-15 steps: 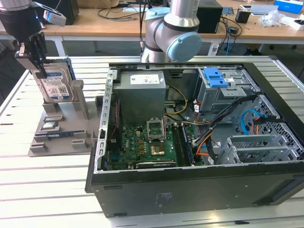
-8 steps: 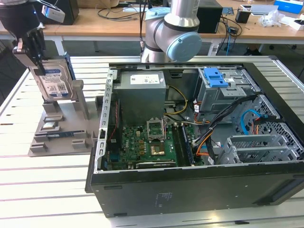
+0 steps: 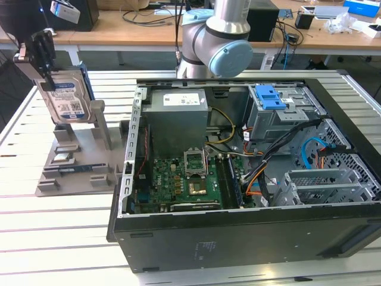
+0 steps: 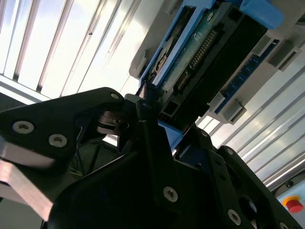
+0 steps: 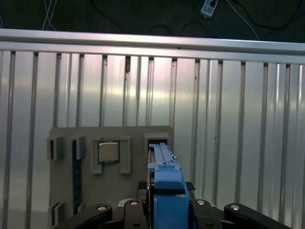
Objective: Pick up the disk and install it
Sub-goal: 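Pick up the disk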
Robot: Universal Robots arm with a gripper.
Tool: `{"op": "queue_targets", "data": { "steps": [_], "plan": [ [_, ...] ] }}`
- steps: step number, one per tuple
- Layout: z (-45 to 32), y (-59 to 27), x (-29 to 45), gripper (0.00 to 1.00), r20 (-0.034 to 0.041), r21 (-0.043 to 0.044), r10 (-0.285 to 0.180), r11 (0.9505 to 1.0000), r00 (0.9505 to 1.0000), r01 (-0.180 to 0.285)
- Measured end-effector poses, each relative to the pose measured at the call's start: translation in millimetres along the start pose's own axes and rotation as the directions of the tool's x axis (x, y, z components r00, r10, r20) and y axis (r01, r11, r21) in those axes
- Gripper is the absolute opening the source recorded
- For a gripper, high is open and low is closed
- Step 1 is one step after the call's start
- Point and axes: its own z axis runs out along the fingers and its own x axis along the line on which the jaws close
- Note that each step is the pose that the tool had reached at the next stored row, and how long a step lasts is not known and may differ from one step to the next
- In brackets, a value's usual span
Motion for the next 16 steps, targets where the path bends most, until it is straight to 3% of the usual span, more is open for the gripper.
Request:
{"op": "queue_targets", "data": {
  "steps": [16],
  "plan": [
    [-21.3,0.4,0.2,0.36,0.0033,0.0003,0.000,1.0000,1.0000,0.000]
  ]
}}
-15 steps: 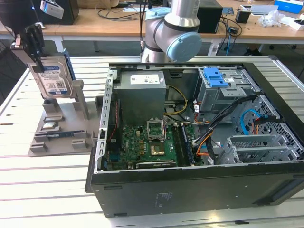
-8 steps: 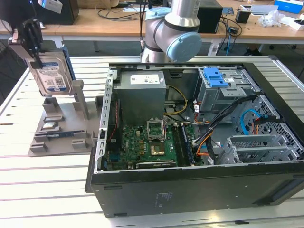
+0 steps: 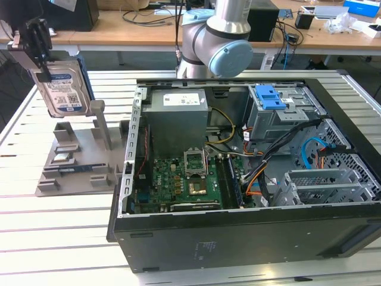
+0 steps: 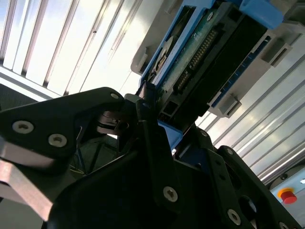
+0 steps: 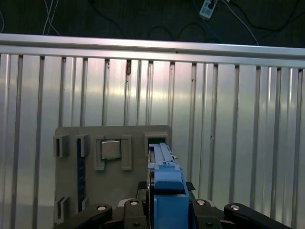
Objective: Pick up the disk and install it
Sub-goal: 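Pick up the disk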
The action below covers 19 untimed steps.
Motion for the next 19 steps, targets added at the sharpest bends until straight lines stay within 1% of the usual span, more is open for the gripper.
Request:
{"op": "queue_targets", "data": {
  "steps": [5,7,19],
  "plan": [
    [-5.9,0.1,0.0,0.36,0.0015,0.0001,0.000,1.0000,1.0000,0.000],
    [-10.7,0.2,0.0,0.36,0.0022,0.0001,0.000,1.0000,1.0000,0.000],
    [-25.6,0.5,0.1,0.36,0.0038,0.0002,0.000,1.0000,1.0000,0.000]
  ]
}}
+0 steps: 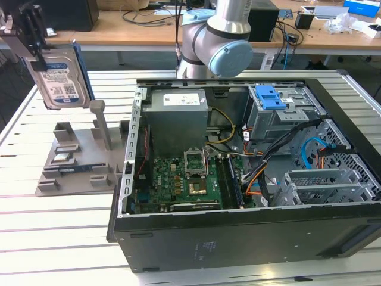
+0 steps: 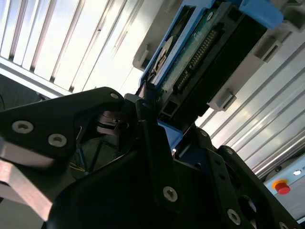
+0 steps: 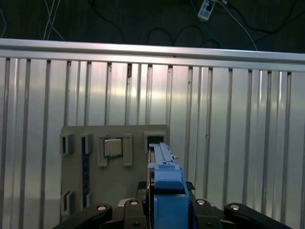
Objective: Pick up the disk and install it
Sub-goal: 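Pick up the disk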
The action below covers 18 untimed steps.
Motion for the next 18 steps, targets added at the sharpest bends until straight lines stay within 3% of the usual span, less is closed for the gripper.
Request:
{"op": "queue_targets", "data": {
  "steps": [18],
  "plan": [
    [-24.6,0.5,0.0,0.36,0.0033,0.0002,0.000,1.0000,1.0000,0.000]
  ]
}}
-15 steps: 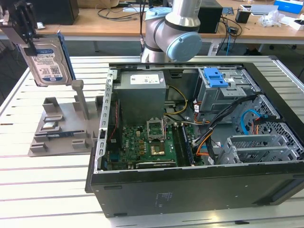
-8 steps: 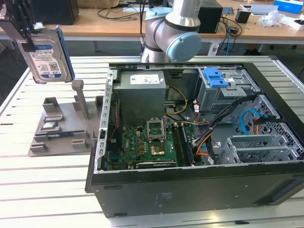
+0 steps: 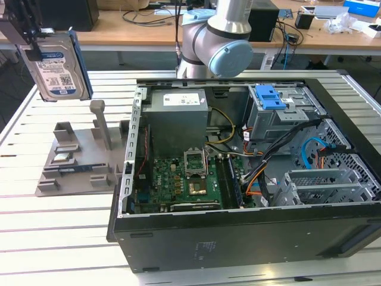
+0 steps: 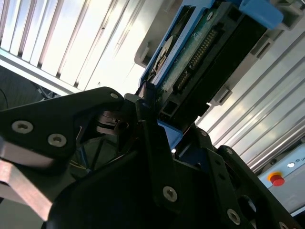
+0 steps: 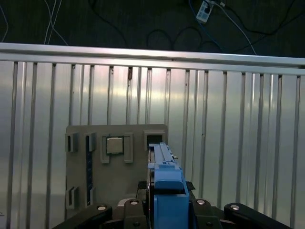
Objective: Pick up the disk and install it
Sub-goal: 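Pick up the disk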
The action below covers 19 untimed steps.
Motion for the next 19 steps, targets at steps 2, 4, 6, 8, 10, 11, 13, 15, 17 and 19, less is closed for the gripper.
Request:
{"op": "queue_targets", "data": {
  "steps": [2,4,6,8,10,11,13,15,17,19],
  "plan": [
    [-3.9,0.1,0.0,0.36,0.0008,0.0000,0.000,1.0000,1.0000,0.000],
    [-5.9,0.2,0.0,0.36,0.0012,0.0000,0.000,1.0000,1.0000,0.000],
    [-8.5,0.2,0.0,0.36,0.0017,0.0000,0.000,1.0000,1.0000,0.000],
    [-10.6,0.2,0.0,0.36,0.0023,0.0001,0.000,1.0000,1.0000,0.000],
    [-12.8,0.3,0.0,0.36,0.0027,0.0001,0.000,1.0000,1.0000,0.000],
    [-14.3,0.3,-0.1,0.36,0.0031,0.0002,0.000,1.0000,1.0000,0.000],
    [-16.7,0.3,-0.1,0.36,0.0035,0.0001,0.000,1.0000,1.0000,0.000],
    [-19.7,0.4,-0.1,0.36,0.0041,0.0002,0.000,1.0000,1.0000,0.000],
    [-21.9,0.5,-0.1,0.36,0.0044,0.0001,0.000,1.0000,1.0000,0.000],
    [-24.0,0.5,-0.1,0.36,0.0048,0.0002,0.000,1.0000,1.0000,0.000]
  ]
}}
